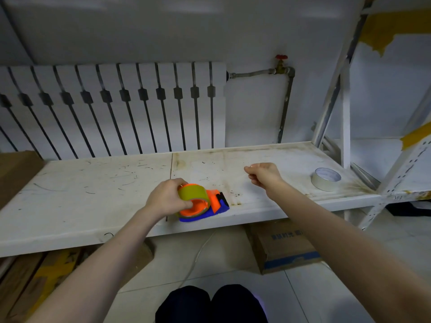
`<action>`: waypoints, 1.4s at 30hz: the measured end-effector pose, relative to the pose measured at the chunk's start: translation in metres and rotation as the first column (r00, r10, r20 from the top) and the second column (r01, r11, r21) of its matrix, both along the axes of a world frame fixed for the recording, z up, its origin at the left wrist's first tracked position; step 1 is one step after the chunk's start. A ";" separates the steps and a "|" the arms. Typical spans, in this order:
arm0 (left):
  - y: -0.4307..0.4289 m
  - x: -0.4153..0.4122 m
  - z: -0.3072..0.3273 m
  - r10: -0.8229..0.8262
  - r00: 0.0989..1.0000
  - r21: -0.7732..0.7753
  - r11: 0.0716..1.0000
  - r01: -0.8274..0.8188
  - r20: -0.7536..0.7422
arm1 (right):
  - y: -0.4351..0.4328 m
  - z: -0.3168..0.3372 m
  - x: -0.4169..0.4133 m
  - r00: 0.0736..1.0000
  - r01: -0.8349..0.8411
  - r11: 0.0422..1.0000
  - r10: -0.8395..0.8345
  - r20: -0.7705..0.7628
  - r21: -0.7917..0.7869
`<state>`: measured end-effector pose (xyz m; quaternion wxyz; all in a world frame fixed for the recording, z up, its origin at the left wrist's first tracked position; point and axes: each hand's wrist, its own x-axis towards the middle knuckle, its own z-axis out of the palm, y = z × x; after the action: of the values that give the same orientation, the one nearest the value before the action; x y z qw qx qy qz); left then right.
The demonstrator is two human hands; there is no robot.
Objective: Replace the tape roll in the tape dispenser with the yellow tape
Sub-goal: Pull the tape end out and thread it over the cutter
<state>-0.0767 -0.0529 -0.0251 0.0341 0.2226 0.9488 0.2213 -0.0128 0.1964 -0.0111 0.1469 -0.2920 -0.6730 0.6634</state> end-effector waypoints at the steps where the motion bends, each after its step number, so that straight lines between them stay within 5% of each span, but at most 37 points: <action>1: -0.003 -0.002 0.002 -0.007 1.000 -0.021 1.000 0.006 -0.011 | 0.000 -0.006 -0.001 1.000 0.009 1.000 -0.009 0.010 0.002; 20: 0.005 -0.040 -0.006 -0.078 0.992 -0.171 0.981 0.094 0.099 | 0.000 -0.084 -0.017 0.993 0.083 0.995 -0.077 0.086 -0.062; 27: 0.045 -0.014 -0.003 -0.244 0.944 -0.108 0.968 0.225 -0.222 | -0.001 -0.090 -0.019 0.990 0.101 0.988 -0.089 0.106 -0.118; 31: 0.066 -0.007 -0.011 -0.378 0.897 -0.298 0.905 0.305 -0.230 | -0.001 -0.090 -0.017 0.991 0.121 0.970 -0.104 0.087 -0.212; 42: 0.067 -0.012 -0.020 -0.363 0.912 -0.309 0.904 0.296 -0.188 | -0.001 -0.095 -0.015 0.990 0.057 0.998 -0.055 0.131 -0.006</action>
<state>-0.0891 0.0143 -0.0452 -0.0139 0.3993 0.9153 0.0503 -0.0283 0.1956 -0.1057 0.1195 -0.3544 -0.6694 0.6419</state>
